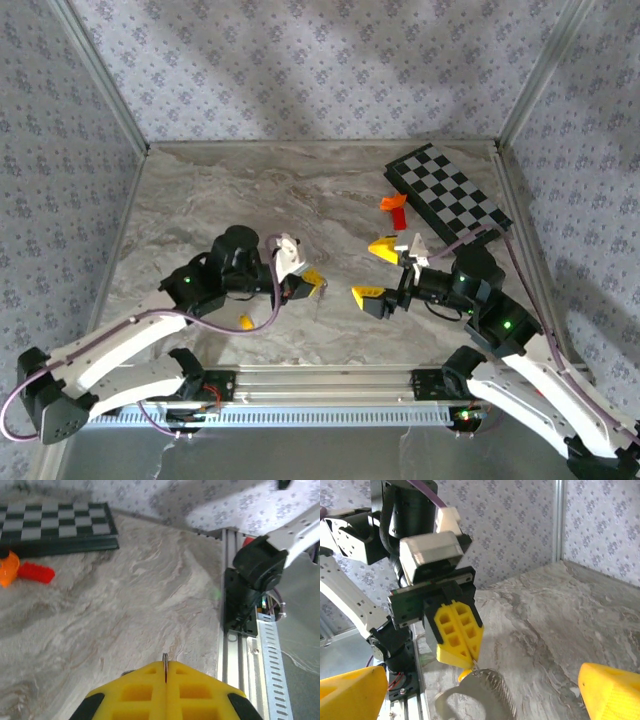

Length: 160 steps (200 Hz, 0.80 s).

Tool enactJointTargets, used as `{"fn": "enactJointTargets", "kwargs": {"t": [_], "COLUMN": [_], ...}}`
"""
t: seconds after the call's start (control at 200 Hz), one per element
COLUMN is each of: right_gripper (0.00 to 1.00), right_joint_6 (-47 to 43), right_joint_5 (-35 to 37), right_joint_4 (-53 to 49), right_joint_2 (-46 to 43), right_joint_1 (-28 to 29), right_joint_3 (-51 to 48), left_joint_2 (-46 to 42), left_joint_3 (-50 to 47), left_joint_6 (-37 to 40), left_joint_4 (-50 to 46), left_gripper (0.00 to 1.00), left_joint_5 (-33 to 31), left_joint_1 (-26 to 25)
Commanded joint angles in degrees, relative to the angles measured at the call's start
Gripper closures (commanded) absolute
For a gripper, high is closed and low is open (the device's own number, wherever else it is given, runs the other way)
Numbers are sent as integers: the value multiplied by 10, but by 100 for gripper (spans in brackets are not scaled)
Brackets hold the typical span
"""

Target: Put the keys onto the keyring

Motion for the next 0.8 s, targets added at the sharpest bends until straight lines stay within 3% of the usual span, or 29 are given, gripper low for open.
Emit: {"fn": "enactJointTargets", "kwargs": {"t": [0.0,0.21,0.38,0.605,0.795], "right_gripper": [1,0,17,23,37], "right_joint_6": [-27,-61,-104,-150,-183], "right_joint_5": [-6,7,28,103,141], "right_joint_4": [6,-40,-63,-49,-28], "right_joint_2": [8,33,45,59,72], "right_joint_1": [11,34,76,137,180], "right_joint_3": [24,55,64,55,45], "left_joint_2": [-27,-38,-35,-29,-26], "left_joint_3": [45,86,98,102,104], "left_joint_6": [67,124,149,161,164], "left_joint_4": [-28,-81,-96,-97,-100], "left_gripper": [100,100,100,100,100], "left_joint_5": [24,7,-3,-10,-11], "left_joint_1": [-12,-32,-46,-59,-64]}}
